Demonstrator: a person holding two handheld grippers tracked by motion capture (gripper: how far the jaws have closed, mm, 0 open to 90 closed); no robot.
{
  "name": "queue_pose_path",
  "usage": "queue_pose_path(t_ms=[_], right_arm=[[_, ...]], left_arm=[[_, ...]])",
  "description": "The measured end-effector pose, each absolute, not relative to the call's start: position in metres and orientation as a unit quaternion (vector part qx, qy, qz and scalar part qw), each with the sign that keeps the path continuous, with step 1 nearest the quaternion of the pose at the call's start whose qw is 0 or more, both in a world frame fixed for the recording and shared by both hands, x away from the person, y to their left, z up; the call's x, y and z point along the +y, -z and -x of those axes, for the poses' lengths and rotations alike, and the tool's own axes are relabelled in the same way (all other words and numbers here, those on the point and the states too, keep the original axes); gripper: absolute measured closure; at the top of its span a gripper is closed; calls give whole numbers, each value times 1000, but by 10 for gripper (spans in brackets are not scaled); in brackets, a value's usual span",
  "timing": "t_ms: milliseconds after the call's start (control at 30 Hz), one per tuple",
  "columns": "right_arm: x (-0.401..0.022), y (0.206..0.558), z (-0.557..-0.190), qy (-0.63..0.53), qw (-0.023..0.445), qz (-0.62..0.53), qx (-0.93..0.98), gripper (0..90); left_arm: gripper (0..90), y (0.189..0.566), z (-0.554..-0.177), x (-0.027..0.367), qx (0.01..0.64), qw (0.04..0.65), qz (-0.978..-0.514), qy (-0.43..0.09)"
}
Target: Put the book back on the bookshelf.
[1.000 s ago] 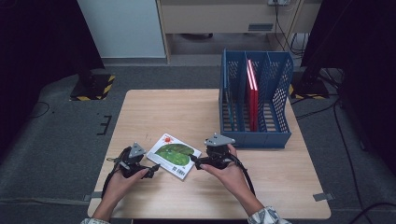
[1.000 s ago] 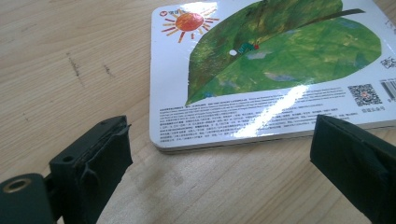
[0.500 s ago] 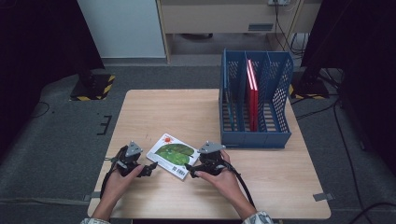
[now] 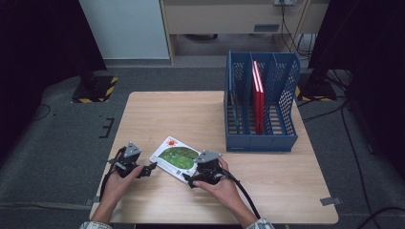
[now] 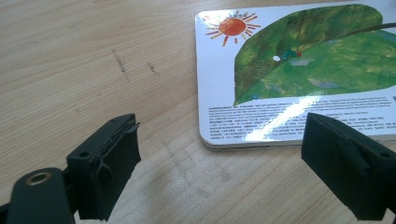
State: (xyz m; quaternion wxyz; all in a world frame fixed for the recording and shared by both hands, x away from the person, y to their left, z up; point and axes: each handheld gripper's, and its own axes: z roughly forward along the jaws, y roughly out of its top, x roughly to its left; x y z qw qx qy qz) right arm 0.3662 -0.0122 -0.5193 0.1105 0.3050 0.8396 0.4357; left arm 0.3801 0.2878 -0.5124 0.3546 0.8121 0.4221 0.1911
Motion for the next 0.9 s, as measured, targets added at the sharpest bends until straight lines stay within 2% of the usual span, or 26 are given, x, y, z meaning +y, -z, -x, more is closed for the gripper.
queue_pose_path(t_ms=[600, 700, 867, 900], right_arm=[[7, 530, -355, -411, 140, -280, 856, 99], [8, 531, -354, -403, 152, -275, 859, 99], [6, 532, -355, -398, 162, -279, 859, 95], [4, 531, -356, -397, 162, -278, 860, 89]], left_arm=[[141, 523, -397, 270, 411, 351, -824, -172], [140, 525, -399, 271, 414, 358, -821, -160], [202, 525, -397, 268, 412, 366, -824, -132], [192, 524, -396, 267, 412, 364, -825, -132]])
